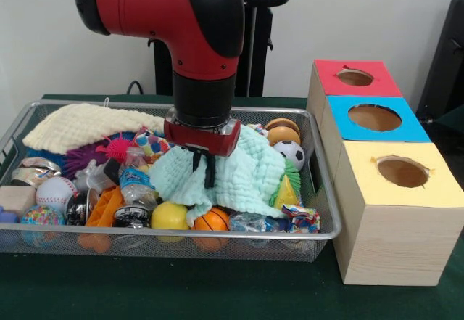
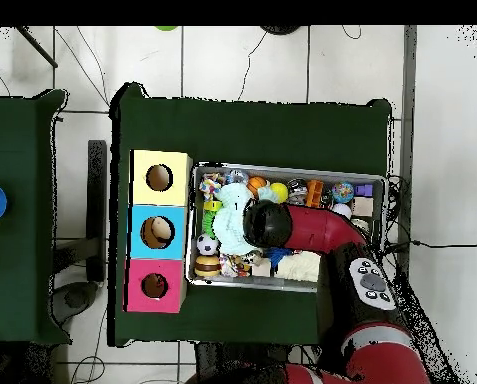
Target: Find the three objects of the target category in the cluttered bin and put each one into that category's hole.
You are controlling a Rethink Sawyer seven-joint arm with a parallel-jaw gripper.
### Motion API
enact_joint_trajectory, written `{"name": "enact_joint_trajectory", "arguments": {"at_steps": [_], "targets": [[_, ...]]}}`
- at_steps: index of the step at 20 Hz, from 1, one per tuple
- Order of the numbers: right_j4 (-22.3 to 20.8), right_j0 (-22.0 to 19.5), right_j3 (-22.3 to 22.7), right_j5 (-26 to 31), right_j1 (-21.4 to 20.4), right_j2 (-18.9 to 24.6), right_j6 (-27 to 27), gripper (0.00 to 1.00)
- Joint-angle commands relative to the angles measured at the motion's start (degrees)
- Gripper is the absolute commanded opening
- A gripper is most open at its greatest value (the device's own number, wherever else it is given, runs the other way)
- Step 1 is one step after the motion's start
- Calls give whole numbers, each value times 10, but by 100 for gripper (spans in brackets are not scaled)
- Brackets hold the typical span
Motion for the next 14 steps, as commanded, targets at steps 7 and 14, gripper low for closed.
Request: {"name": "enact_joint_trajectory", "arguments": {"at_steps": [7,14], "targets": [[97,38,146,157,-125,18,94,0],[161,64,177,226,-134,2,132,0]]}}
